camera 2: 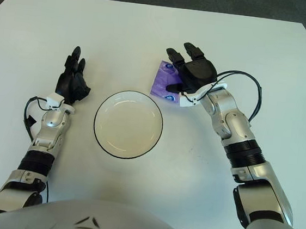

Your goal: Put the tissue paper into the plate.

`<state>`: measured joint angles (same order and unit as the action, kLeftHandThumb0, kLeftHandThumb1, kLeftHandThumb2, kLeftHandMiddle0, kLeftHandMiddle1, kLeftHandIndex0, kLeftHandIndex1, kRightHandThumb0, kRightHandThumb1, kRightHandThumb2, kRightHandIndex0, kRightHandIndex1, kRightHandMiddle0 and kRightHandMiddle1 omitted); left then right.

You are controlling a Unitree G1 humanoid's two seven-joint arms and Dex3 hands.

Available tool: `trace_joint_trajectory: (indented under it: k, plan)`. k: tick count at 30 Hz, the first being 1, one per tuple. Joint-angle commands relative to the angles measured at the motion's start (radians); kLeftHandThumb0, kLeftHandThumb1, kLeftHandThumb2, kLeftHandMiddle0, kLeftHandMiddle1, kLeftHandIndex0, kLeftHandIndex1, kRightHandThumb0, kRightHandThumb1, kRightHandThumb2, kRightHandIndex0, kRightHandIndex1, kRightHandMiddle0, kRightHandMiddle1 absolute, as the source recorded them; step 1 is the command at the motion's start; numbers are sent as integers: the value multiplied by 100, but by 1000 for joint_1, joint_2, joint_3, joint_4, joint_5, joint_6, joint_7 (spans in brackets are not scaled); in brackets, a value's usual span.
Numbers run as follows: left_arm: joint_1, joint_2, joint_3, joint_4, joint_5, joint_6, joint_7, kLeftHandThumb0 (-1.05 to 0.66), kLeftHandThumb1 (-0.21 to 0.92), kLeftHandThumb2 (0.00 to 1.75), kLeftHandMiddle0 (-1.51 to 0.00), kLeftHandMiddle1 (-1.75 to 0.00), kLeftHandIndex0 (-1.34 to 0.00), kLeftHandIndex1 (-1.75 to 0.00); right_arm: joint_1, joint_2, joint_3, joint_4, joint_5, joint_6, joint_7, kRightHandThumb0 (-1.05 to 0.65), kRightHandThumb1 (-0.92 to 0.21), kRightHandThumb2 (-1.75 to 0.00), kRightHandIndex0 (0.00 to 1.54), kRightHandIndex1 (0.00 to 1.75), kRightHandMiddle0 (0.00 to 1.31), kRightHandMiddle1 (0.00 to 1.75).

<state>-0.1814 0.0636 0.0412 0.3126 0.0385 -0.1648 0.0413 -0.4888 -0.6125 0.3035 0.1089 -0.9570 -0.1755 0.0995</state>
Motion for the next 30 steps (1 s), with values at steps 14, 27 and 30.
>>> trace_joint_trajectory:
  k: [14, 27, 30]
  plan:
    - [82, 2, -6, 61, -3, 52, -19, -91, 92, 112, -18, 0, 0, -13, 51, -38, 17, -23, 14, -29, 41, -105, -92, -52, 0, 0, 0, 0]
    - [85, 2, -8, 61, -1, 50, -17, -90, 92, 112, -19, -1, 0, -17, 65, -85, -13, -59, 46, -92, 29, -105, -92, -56, 0, 0, 0, 0]
    - [85, 2, -7, 61, -2, 52, -17, -90, 92, 112, -20, -1, 0, -19, 70, -105, -38, -82, 81, -108, 43, -105, -92, -57, 0, 0, 0, 0]
